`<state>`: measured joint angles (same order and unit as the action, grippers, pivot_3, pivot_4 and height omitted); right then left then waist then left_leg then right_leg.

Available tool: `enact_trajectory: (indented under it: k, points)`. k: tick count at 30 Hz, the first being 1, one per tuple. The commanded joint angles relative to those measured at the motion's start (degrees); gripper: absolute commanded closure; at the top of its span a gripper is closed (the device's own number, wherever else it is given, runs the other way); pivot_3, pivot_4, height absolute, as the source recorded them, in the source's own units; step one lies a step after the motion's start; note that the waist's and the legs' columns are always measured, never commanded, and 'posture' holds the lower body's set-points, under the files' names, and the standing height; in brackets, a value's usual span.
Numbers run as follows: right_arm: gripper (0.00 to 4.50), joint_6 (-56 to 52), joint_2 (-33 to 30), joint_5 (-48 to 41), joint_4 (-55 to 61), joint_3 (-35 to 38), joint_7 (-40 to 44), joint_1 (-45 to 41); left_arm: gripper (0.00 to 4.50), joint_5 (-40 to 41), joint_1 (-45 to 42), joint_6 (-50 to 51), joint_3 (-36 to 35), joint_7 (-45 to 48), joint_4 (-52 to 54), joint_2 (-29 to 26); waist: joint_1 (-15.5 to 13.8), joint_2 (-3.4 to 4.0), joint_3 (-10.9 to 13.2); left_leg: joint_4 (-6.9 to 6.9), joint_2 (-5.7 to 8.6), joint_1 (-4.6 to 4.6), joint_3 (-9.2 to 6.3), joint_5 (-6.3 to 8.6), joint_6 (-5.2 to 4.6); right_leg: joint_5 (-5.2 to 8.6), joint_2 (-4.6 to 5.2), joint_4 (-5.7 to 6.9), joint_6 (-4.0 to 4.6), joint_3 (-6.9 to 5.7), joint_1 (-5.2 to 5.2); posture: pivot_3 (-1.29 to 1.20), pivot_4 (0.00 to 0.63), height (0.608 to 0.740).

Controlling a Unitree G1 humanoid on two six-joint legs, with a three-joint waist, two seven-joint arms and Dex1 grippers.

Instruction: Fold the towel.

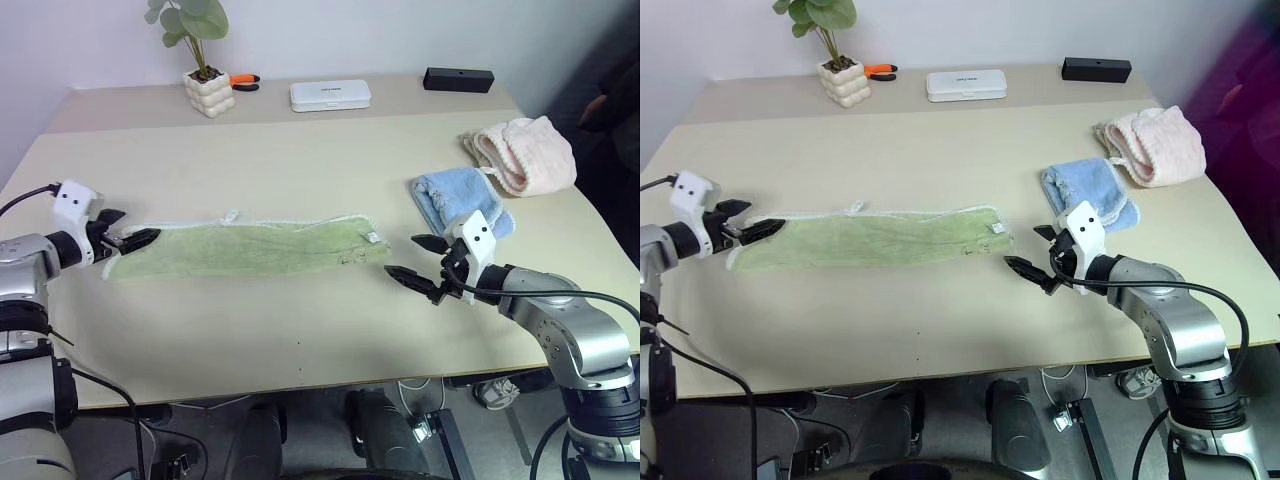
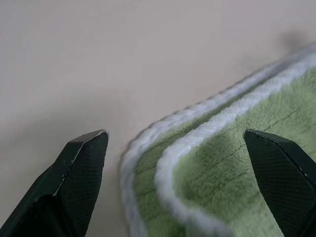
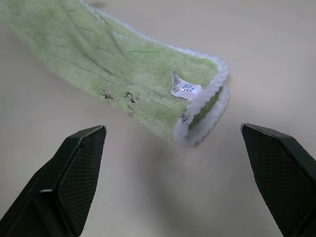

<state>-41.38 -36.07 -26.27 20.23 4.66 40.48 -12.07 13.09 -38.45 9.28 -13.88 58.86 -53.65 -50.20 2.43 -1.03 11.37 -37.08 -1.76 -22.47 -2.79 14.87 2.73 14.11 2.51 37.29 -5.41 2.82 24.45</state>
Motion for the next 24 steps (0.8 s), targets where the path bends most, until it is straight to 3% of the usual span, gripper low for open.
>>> enact_trajectory:
  k: [1,6,11,15,18,22,24]
  points:
    - [0.0,-0.39,0.68,-1.47,3.05,0.17,-0.66,0.12,0.01,6.37,1.05,7.39,-6.59,-0.16,4.54,-2.14,0.01,0.0,0.0,-0.01,0.0,0.0,0.0,0.0,0.0,0.0,0.0,0.01,0.0,0.0,0.0,0.0,0.15,0.737]
    - [0.0,-0.38,0.97,-1.42,2.91,-0.82,-0.87,-0.25,0.01,9.1,2.96,11.03,-10.63,-3.97,7.38,-1.77,-0.08,-0.02,-0.01,-0.01,0.01,0.01,-0.01,0.0,0.0,0.0,0.03,0.01,-0.01,0.0,0.0,0.0,0.15,0.737]
    - [0.0,-3.0,1.83,-3.55,3.79,-0.15,-2.26,0.0,0.01,6.68,6.33,4.54,-10.94,-9.11,11.71,-1.84,-0.08,-0.04,-0.02,0.0,0.0,0.01,-0.02,0.0,0.0,0.0,0.03,0.0,0.0,-0.01,0.0,0.0,0.15,0.737]
    - [0.0,-14.97,4.97,-13.04,8.45,4.15,-6.95,3.8,0.01,7.35,23.04,1.88,-8.66,-3.94,37.45,-1.0,-0.07,-0.06,-0.04,0.09,-0.02,-0.01,0.0,0.0,0.01,0.01,0.08,-0.05,0.01,0.0,0.0,0.0,0.15,0.737]
    - [0.0,-21.6,7.65,-16.86,10.68,6.44,-12.28,5.4,0.01,10.54,32.72,5.38,-6.72,-3.94,55.1,1.89,-0.28,-0.04,-0.05,0.11,-0.04,0.0,0.05,0.01,0.01,0.02,0.14,-0.09,0.01,0.03,0.0,0.0,0.15,0.737]
    - [0.0,-26.95,12.79,-19.4,10.57,8.23,-19.61,4.21,0.01,11.89,38.38,8.75,-2.74,-6.04,68.47,5.47,-0.65,-0.11,-0.09,0.03,-0.04,0.03,0.05,0.0,0.01,0.12,0.08,-0.09,0.21,0.04,-0.04,0.0,0.15,0.737]
    - [0.0,-29.14,18.73,-19.09,7.71,9.16,-26.22,0.64,0.01,13.54,39.88,11.68,1.58,-8.25,75.55,8.8,-0.56,-0.1,-0.1,0.02,-0.04,0.05,0.05,0.0,0.01,0.11,0.05,-0.1,0.22,0.07,-0.05,0.0,0.15,0.737]
